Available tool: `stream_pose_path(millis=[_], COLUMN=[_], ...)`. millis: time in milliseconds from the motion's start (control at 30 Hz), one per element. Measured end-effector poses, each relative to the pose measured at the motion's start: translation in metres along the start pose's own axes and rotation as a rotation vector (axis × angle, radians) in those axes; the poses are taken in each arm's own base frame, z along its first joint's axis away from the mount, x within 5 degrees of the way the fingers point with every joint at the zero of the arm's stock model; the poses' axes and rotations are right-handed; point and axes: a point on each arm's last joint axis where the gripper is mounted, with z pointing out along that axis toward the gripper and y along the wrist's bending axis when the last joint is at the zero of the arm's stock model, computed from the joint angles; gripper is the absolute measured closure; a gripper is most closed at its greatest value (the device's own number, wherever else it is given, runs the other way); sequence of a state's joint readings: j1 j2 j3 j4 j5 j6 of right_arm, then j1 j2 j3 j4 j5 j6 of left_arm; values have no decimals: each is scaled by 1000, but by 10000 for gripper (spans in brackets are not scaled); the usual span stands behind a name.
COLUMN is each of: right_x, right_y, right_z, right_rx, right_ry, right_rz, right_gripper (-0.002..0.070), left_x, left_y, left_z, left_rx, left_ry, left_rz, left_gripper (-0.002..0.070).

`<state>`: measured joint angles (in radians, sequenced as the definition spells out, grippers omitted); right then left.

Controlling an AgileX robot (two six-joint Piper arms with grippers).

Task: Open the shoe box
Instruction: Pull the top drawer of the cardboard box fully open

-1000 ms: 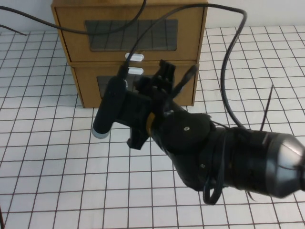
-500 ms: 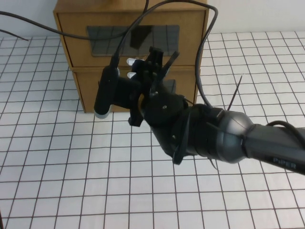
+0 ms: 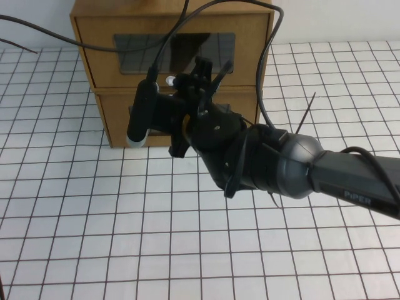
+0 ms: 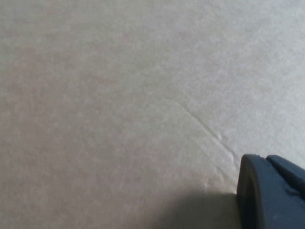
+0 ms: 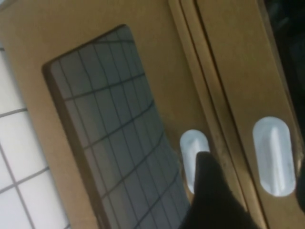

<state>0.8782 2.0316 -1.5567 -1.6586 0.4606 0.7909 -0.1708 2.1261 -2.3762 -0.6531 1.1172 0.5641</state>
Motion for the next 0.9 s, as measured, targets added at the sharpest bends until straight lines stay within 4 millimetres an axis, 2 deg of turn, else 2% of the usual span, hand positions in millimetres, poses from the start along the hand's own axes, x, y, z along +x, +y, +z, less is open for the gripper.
stream_pose_path(millis=[267, 467, 633, 900], right_x=[-3, -5, -7, 4], right_y=[2, 2, 3, -4], right_z=[0, 2, 11, 20], right_rx=[-24, -22, -13, 4], right_ry=[-27, -34, -37, -11], right_rz=[-1, -18, -39, -40], right_gripper=[395, 399, 400, 400], left_x=[0, 0, 0, 0], left_y=[0, 0, 0, 0], left_z=[0, 0, 0, 0], left_rx=[0, 0, 0, 1], left_ry=[0, 0, 0, 1], left_rz=[2, 2, 2, 3], left_gripper=[679, 679, 679, 679])
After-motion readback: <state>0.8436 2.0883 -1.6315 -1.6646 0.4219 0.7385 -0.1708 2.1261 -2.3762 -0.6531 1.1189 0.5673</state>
